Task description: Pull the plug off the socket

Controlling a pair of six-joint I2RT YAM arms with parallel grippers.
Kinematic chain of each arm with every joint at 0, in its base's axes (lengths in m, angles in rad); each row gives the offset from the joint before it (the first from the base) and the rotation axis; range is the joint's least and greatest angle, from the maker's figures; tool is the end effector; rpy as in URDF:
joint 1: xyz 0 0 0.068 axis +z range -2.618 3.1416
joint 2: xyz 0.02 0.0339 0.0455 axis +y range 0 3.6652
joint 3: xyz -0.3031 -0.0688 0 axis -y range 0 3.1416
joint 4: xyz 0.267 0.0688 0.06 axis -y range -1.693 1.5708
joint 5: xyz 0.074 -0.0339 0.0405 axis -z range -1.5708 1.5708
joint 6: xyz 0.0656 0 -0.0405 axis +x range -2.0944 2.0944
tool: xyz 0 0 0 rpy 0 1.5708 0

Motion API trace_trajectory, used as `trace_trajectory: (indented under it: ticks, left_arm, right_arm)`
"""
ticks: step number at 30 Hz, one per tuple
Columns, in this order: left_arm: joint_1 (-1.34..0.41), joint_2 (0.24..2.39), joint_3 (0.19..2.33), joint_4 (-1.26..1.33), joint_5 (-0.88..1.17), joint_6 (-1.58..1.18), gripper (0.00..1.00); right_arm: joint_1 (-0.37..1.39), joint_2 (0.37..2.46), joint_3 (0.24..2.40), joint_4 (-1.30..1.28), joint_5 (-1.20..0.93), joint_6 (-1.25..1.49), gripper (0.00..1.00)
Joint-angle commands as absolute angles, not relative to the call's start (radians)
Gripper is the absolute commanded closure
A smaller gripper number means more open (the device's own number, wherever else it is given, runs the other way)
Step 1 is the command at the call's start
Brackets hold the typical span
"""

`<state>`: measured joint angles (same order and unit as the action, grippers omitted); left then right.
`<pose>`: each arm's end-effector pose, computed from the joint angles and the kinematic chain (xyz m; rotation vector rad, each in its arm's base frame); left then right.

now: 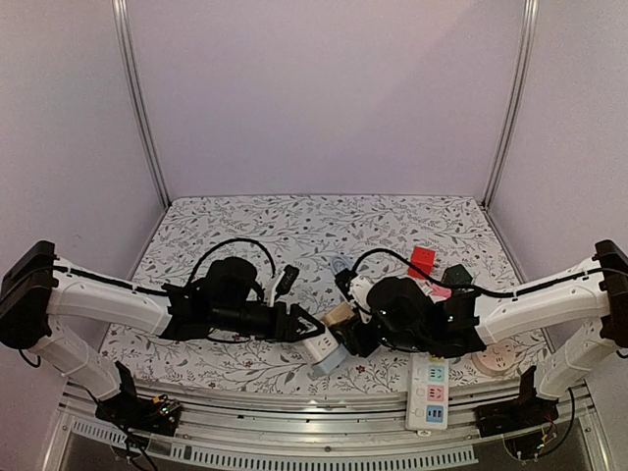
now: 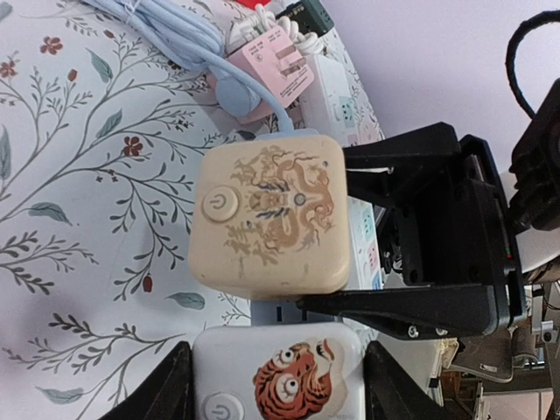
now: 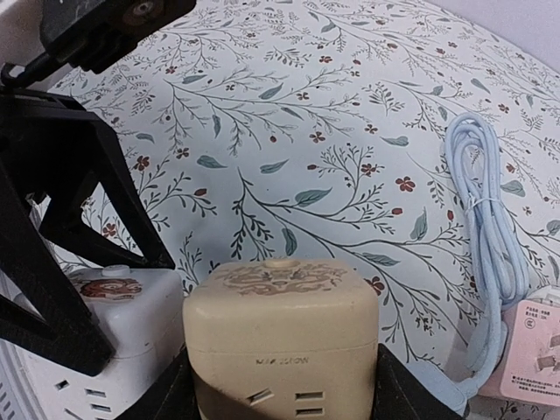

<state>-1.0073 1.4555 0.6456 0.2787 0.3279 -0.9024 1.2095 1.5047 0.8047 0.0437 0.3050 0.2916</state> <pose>0.1584 -0.2903 0.1936 0.3581 2.4209 -1.3709 0.1425 0.3214 0.2065 -0.8371 2.0749 0.4979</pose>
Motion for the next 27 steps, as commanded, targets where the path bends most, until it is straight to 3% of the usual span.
trace_trajectory:
  ticks: [1,10,16,17,20,22,25,27]
  left_arm:
    - [-1.004,1.448,0.636,0.313,0.335,-0.898,1.00]
    - [-1.035,1.414,0.601,0.334,0.310,-0.830,1.00]
    - [-1.032,1.404,0.594,0.334,0.299,-0.841,1.00]
    - [-1.033,1.404,0.599,0.332,0.300,-0.845,0.94]
    - [-1.034,1.404,0.623,0.330,0.313,-0.855,0.56]
    - [-1.037,1.408,0.634,0.329,0.314,-0.860,0.36]
    - [-1.043,1.423,0.647,0.309,0.323,-0.858,0.16]
    - [-1.049,1.442,0.653,0.292,0.337,-0.859,0.10]
  right_arm:
    - [1.221,1.468,0.827,0.009,0.480,0.344,0.75]
    - [1.181,1.518,0.929,-0.200,0.558,0.588,0.76]
    - [1.181,1.499,0.904,-0.118,0.475,0.525,0.75]
    - [1.186,1.490,0.898,-0.103,0.461,0.506,0.75]
    - [1.208,1.465,0.884,-0.068,0.450,0.425,0.75]
    - [1.223,1.442,0.877,-0.051,0.446,0.390,0.75]
    - [1.226,1.423,0.868,-0.028,0.444,0.381,0.75]
    - [1.227,1.417,0.867,-0.017,0.447,0.385,0.75]
